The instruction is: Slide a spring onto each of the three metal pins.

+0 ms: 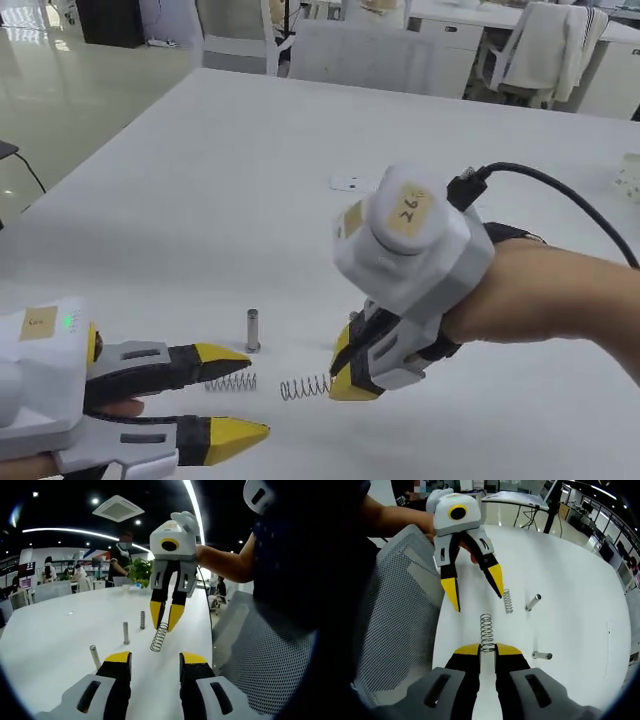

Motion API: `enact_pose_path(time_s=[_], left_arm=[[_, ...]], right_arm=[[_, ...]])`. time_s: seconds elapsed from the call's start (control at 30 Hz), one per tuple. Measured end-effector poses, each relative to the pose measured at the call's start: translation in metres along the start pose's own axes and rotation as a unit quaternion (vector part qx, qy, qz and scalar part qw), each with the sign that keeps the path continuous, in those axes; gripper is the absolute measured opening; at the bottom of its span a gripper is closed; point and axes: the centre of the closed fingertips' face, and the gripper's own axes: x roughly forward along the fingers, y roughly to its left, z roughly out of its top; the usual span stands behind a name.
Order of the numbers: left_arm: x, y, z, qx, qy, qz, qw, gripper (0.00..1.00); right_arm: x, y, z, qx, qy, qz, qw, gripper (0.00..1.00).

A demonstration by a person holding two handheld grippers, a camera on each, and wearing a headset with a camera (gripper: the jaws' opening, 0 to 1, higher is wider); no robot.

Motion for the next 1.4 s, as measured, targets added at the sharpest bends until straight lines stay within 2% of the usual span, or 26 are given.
enact_pose_path(time_s=[0.3, 0.63, 1.13, 1.4], left_arm=[[0.006, -0.007, 0.002, 0.012, 0.000, -0.018, 0.9998, 0.23], [0.009, -0.011, 0.006, 0.022, -0.004, -0.027, 0.9994, 0.16], [0.011, -0.014, 0.007, 0.037, -0.004, -0.035, 0.9987, 0.03], [0.012, -0.016, 0.008, 0.045, -0.002, -0.037, 0.9983, 0.02]], right_arm=[[-0.002, 0.003, 0.009, -0.013, -0.004, 0.001, 0.9999, 0.08], [-0.004, 0.008, 0.015, -0.031, -0.003, 0.007, 0.9995, 0.08], [-0.006, 0.012, 0.014, -0.043, 0.001, 0.011, 0.9990, 0.08], [-0.009, 0.015, 0.018, -0.044, -0.004, 0.011, 0.9990, 0.08]])
